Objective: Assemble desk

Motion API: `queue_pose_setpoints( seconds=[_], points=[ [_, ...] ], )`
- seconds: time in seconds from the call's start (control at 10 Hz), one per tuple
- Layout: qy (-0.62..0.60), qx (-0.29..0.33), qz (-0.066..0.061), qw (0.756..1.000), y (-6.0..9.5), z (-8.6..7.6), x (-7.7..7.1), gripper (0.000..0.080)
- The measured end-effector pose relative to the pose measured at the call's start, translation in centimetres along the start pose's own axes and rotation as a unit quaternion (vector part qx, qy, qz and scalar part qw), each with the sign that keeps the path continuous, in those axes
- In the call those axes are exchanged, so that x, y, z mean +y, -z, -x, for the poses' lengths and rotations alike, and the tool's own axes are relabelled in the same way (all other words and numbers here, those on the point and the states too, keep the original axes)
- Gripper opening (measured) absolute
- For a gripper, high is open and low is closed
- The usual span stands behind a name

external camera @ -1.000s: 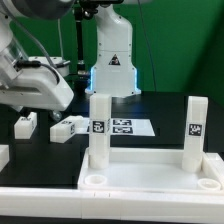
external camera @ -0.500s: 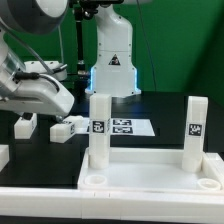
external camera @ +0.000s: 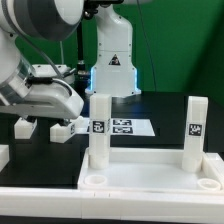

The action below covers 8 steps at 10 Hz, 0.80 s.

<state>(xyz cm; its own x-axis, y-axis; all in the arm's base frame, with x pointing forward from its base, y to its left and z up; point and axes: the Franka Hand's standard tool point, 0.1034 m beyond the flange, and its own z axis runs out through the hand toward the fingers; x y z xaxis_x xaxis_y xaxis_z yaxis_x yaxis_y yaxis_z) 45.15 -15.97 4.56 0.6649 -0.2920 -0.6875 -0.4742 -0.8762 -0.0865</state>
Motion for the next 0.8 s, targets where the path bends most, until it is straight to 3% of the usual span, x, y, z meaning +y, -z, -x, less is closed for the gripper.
queue_pose_setpoints(
  seconds=[0.4,0.8],
  points=[
    [-0.015,-0.103,-0.009,0.995,-1.3,0.3,1.2,0.0648],
    [-0.016,-0.120,-0.003,0.993,-2.8,-0.1,1.1,0.0648]
  ],
)
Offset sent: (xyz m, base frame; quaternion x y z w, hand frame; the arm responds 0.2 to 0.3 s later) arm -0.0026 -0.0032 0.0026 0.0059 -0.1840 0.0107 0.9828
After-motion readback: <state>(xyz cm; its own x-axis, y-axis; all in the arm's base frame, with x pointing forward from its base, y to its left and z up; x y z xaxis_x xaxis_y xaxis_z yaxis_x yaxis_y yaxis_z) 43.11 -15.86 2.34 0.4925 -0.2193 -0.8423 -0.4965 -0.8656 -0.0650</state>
